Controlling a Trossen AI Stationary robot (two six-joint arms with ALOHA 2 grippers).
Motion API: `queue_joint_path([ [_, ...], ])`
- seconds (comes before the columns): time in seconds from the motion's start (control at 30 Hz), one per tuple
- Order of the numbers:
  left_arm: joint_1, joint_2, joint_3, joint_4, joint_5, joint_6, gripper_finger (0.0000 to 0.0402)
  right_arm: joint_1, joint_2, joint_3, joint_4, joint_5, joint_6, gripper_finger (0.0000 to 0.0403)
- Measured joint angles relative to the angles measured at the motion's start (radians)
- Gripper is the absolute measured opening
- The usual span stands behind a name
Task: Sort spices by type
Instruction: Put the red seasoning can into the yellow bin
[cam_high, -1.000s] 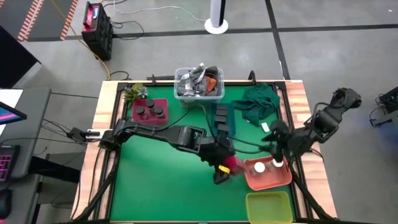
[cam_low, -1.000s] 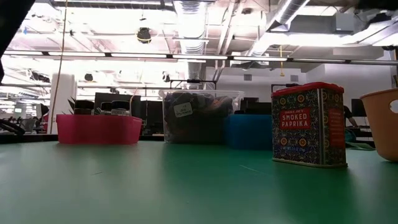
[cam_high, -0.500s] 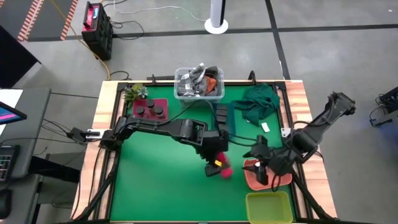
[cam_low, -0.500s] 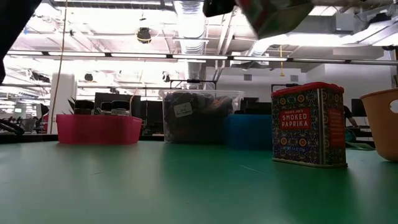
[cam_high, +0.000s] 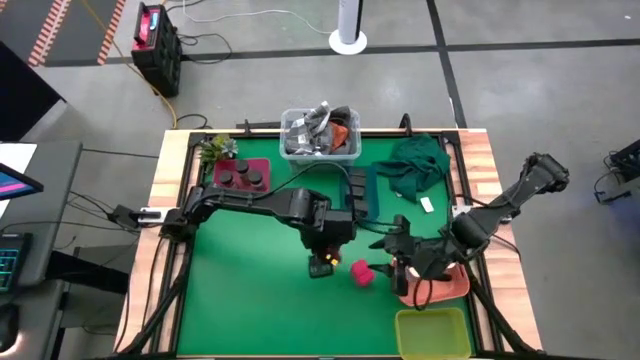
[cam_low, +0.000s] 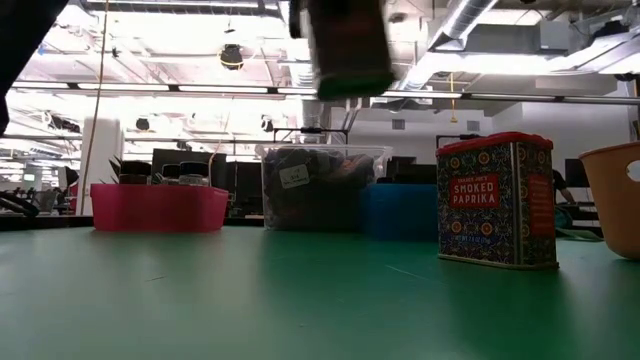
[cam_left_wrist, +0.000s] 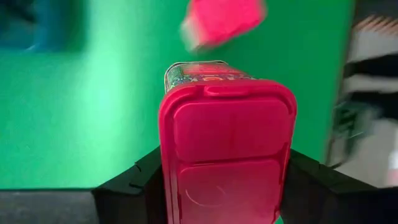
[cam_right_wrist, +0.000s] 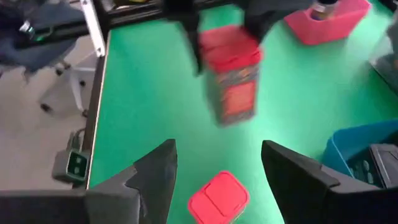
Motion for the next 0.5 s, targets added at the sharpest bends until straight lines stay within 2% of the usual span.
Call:
queue_joint_path([
  [0.1, 0.001, -0.001, 0.0, -0.082, -0.066, 0.064, 0.0212, 0.023, 0.0, 0.0, -0.016, -0.009, -0.02, 0.0261],
  [0.17, 0.008, -0.001, -0.002, -0.09, -0.078, 0.104, 0.0212, 0.036, -0.001, 0.001, -0.063, -0.053, -0.005, 0.0261],
  [0.23, 0.025, -0.001, -0.001, -0.044, -0.078, 0.131, 0.0212, 0.061, -0.001, 0.001, -0.136, -0.086, 0.035, 0.0261],
  [0.4, 0.098, -0.001, -0.002, 0.033, -0.062, 0.183, 0.0212, 0.163, -0.035, 0.001, -0.232, -0.085, 0.148, 0.026],
  [0.5, 0.126, -0.003, -0.044, 0.101, -0.044, 0.216, 0.0212, 0.205, -0.051, 0.001, -0.314, -0.085, 0.241, 0.026],
])
